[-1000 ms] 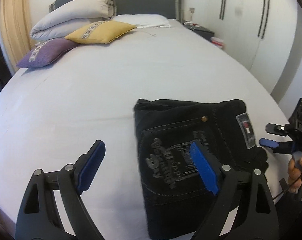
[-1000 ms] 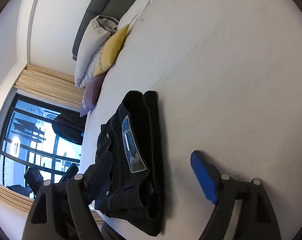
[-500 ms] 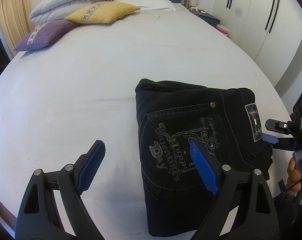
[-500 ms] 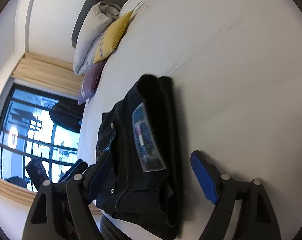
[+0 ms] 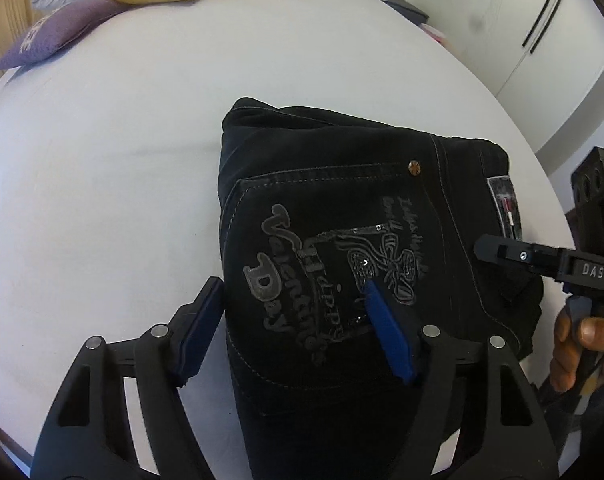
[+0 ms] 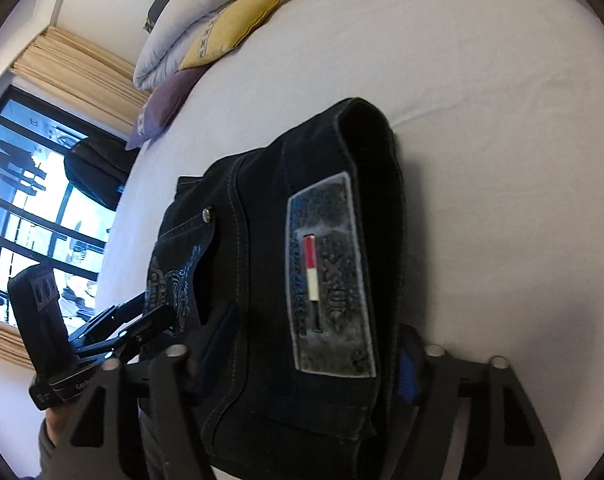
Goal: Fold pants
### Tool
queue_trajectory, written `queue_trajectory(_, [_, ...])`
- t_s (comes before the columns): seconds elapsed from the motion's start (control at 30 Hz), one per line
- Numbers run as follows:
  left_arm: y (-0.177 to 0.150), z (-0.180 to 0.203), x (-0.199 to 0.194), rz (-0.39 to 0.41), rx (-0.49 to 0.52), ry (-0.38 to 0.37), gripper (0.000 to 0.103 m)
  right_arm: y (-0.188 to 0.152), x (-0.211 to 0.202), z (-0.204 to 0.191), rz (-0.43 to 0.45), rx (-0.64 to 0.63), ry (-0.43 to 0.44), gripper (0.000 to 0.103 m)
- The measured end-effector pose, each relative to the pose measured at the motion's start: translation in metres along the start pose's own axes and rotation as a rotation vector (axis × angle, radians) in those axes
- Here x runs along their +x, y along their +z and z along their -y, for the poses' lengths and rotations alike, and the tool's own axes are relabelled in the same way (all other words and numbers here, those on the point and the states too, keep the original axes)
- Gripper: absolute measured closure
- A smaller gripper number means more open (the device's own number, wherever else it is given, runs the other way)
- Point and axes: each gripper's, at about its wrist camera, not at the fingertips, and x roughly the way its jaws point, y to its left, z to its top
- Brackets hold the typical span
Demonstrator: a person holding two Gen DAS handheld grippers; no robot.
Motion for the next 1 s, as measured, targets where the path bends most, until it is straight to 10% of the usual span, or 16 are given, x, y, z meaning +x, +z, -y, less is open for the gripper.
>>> queue_trajectory(0.17, [0.001, 0.004, 0.001, -0.004, 0.010, 0.009, 0.041, -0.004, -0.006, 0.011, 0.017, 0.013, 0.001, 0.059])
queue_trajectory(1.0, [-0.010, -0.004, -0.021, 0.034, 0.041, 0.032, 0.081, -0.019, -0.023, -0.041, 0.129, -0.189, -0.168, 0.081])
